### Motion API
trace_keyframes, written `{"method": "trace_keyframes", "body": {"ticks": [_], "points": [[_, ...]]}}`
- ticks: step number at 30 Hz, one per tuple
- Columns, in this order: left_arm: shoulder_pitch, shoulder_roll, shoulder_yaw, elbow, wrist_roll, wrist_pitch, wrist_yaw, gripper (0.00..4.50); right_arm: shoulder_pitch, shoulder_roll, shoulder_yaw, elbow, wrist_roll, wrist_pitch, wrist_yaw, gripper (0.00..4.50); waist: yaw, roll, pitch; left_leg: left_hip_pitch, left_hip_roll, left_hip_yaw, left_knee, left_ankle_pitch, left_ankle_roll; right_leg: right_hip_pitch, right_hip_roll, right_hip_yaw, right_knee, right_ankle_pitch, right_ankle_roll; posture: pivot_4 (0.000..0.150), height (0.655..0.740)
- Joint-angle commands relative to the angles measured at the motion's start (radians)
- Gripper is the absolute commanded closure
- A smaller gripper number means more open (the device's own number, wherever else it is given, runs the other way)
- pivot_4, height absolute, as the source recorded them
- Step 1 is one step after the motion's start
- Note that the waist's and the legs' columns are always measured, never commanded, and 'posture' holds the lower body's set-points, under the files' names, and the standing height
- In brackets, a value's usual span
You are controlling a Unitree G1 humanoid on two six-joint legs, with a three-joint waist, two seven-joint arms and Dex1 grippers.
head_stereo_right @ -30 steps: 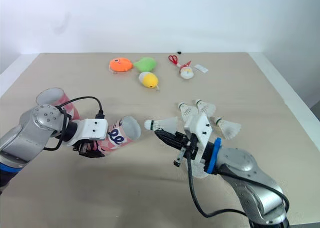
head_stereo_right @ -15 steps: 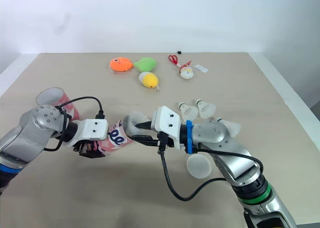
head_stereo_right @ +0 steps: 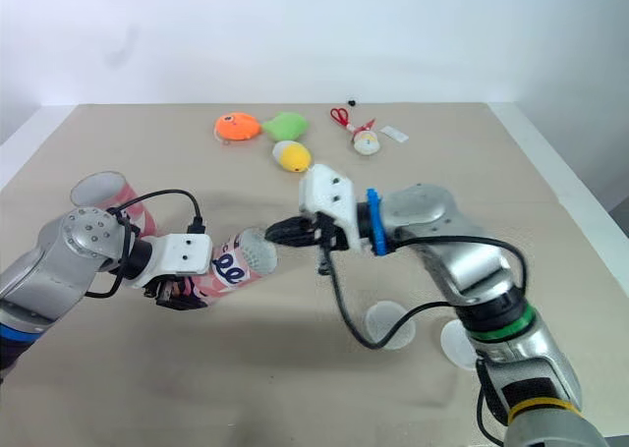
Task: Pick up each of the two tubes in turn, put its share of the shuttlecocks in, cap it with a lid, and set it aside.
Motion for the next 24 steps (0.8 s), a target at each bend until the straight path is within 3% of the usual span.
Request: {"method": "trace_keyframes", "body": {"ticks": [1,11,18,24], "points": [[0.012,-0.022,-0.038,-0.006,-0.014,0.004,0.008,1.23,-0.043,0.095,0.069,0.064,-0.076,-0.071,-0.012,4.47,0.001,0.0,0.0,0.0,0.0,0.0,0.0,0.0,0.0,0.0,0.0,0.0,0.0,0.0,0.0,0.15,0.74],[0.025,-0.015,-0.034,-0.024,-0.016,0.018,0.01,1.23,-0.073,0.233,0.119,0.07,-0.144,-0.062,0.004,4.47,-0.003,-0.001,0.0,0.001,0.002,0.0,0.0,0.0,-0.001,0.0,0.002,0.0,0.001,0.003,0.001,0.15,0.74],[0.037,-0.016,-0.03,-0.033,-0.019,0.023,0.018,1.23,-0.051,0.104,-0.096,-0.085,0.042,0.084,0.084,4.47,-0.001,-0.001,0.0,0.0,0.001,-0.001,0.0,0.001,-0.001,0.0,0.0,-0.001,0.001,0.005,-0.002,0.15,0.74],[0.038,-0.025,-0.026,-0.034,-0.02,0.023,0.028,1.23,-0.011,-0.013,-0.167,-0.157,0.111,0.146,0.104,4.47,0.0,-0.001,0.0,-0.001,-0.001,0.0,0.0,0.0,0.0,0.0,-0.003,-0.001,0.0,0.005,-0.001,0.15,0.74]]}}
